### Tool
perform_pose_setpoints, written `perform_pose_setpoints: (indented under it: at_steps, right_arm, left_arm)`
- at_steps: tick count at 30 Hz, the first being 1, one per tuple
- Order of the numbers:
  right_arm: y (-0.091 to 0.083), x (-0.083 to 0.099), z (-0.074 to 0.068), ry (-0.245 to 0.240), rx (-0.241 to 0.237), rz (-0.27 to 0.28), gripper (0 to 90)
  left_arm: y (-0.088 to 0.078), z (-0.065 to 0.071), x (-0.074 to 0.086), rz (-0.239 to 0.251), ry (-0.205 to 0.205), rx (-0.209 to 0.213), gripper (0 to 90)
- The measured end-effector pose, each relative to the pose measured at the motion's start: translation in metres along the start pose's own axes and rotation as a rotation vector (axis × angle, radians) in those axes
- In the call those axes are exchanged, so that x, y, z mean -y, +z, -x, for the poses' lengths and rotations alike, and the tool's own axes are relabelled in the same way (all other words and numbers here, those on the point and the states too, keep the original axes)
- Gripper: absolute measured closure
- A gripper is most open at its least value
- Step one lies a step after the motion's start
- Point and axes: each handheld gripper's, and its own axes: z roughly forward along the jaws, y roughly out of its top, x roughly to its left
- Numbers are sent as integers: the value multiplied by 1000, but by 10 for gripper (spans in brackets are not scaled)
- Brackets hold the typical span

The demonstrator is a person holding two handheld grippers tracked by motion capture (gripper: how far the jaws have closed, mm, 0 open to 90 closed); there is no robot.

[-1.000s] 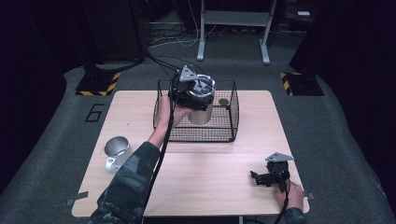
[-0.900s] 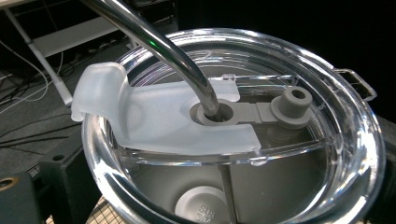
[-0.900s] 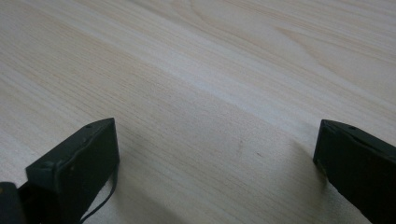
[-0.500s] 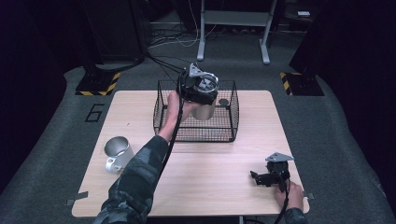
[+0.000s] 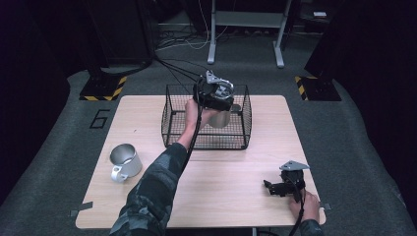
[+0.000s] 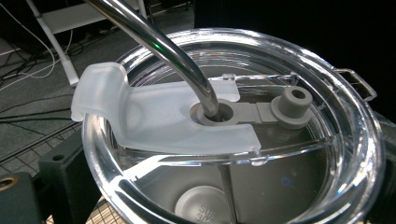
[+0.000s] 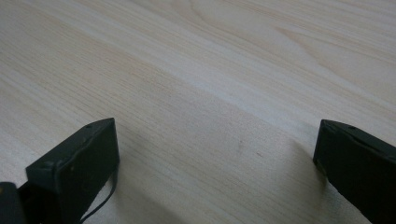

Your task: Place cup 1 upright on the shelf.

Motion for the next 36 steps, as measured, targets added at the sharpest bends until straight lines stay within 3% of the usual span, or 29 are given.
perform_pose_setpoints:
  at_steps: [10, 36]
  right_arm:
    - [0, 0, 0, 0, 0, 0, 0]
    - [0, 0, 1, -10, 1, -2, 0]
  left_arm:
    - [20, 2, 9, -19, -62, 5, 39]
    - [56, 19, 36, -72, -84, -11, 38]
